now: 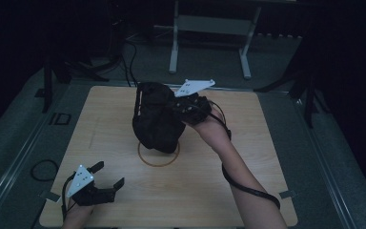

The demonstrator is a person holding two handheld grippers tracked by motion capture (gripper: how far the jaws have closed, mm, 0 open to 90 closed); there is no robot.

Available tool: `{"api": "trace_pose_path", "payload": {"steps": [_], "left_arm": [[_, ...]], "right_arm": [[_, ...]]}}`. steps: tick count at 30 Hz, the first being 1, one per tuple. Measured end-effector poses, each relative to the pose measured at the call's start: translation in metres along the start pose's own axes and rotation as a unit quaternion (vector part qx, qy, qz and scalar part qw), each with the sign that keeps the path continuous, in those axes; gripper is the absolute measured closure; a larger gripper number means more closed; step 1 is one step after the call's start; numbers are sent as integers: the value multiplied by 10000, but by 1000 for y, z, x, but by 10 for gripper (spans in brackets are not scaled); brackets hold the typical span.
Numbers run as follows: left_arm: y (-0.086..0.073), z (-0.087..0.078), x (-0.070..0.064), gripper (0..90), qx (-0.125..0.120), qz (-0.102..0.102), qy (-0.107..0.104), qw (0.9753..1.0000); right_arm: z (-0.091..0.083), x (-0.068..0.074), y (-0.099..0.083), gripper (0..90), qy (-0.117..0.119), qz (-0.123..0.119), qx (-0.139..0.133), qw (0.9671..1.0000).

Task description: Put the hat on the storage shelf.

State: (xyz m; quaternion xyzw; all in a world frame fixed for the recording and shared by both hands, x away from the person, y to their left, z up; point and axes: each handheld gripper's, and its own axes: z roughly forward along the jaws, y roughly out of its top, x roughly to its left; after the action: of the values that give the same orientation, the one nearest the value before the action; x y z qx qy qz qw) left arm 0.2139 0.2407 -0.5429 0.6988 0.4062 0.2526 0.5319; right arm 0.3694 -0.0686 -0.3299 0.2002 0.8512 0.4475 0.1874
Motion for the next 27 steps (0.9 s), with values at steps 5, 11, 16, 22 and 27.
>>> {"api": "trace_pose_path", "payload": {"steps": [5,11,16,22,27], "left_arm": [[0,0,-1,25,-7,-6,-2,10000],[-1,1,-2,25,28,27,-24,10000],[-1,2,-2,25,28,23,-41,10000],[-1,2,-2,25,20,10,-51,10000],[-2,3,-3,25,63,36,-68,10000]], "right_arm": [[6,2,-1,705,50,-26,-66,10000],[12,1,-3,615,38,40,96,9999],[12,0,-3,596,102,61,115,9999],[6,-2,-2,514,176,120,42,9998],[2,-2,-6,398,199,91,52,9997]]}}
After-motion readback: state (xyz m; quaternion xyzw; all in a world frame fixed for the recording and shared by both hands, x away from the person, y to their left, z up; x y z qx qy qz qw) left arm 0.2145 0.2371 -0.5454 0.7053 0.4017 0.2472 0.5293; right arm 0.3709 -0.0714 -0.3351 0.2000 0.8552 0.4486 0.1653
